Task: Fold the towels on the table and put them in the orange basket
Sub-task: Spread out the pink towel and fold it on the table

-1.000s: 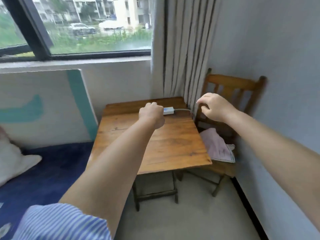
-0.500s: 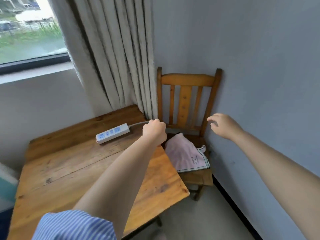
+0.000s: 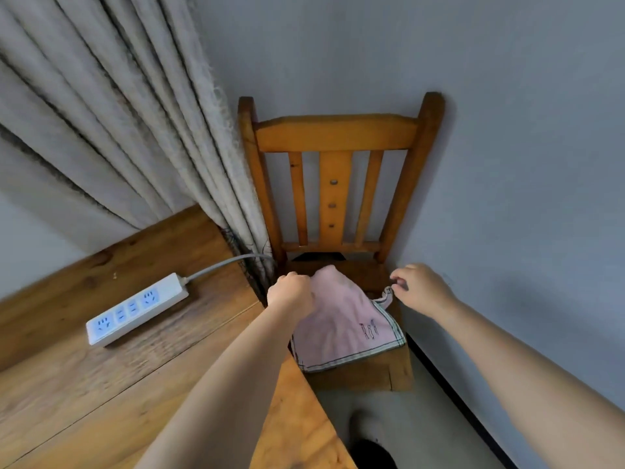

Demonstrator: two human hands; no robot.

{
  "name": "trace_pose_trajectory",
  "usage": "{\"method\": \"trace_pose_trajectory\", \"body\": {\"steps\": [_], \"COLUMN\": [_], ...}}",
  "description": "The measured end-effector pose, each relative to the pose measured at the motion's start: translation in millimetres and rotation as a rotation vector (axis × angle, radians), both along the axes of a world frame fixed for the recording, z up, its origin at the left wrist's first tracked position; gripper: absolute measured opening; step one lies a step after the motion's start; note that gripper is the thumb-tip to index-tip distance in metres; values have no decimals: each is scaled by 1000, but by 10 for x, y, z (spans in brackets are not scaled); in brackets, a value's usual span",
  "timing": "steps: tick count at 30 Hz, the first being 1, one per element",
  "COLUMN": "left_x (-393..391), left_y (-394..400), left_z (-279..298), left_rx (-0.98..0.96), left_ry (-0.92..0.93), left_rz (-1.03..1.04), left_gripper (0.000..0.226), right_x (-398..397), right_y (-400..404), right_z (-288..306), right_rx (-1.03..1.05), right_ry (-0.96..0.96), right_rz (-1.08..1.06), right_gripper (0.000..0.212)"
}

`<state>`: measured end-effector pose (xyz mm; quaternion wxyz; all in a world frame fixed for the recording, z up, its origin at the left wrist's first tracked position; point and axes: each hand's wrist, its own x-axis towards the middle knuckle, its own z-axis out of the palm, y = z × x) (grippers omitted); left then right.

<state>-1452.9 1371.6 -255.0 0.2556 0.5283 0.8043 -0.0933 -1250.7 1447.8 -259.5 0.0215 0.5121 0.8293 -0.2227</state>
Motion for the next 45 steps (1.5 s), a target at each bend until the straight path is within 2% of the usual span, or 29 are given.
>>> {"method": "trace_pose_trajectory", "body": {"steps": [9, 15, 19, 23, 26, 30, 33, 39, 41, 45], "left_x": [-153, -242, -252, -285, -295, -300, -348, -560, -672, -875], "left_y": [575, 774, 881, 947, 978, 912, 846, 628, 511, 217], "left_z": [-1114, -1916, -2361, -2617, -2699, -2559, -2196, -1069, -644, 179], "left_rx": [-135, -135, -72, -52, -59, 32, 168, 456, 527, 694], "left_ry": [-56, -94, -76, -101, -105, -166, -201, -252, -242, -155], "left_rz": [156, 252, 315, 318, 317, 409, 463, 412, 383, 377], "left_gripper": [28, 45, 36, 43, 33, 26, 22, 28, 27, 26], "right_x": [-160, -429, -500, -504, -490, -445, -418, -619, -747, -1029], "right_y": [591, 600, 542, 510, 513, 544, 605, 717, 720, 631], "right_z": [-1291, -2136, -2592, -2841, -2884, -2695, -2365, -1344, -936, -167], "right_rx": [-92, -105, -90, -50, -27, -44, -83, -61, -17, 76], "right_ry": [-126, -219, -188, -122, -71, 57, 177, 356, 435, 582], "right_rz": [152, 134, 44, -19, -40, -24, -74, -104, -56, -4], "right_gripper": [30, 41, 47, 32, 27, 21, 16, 14, 24, 13]}}
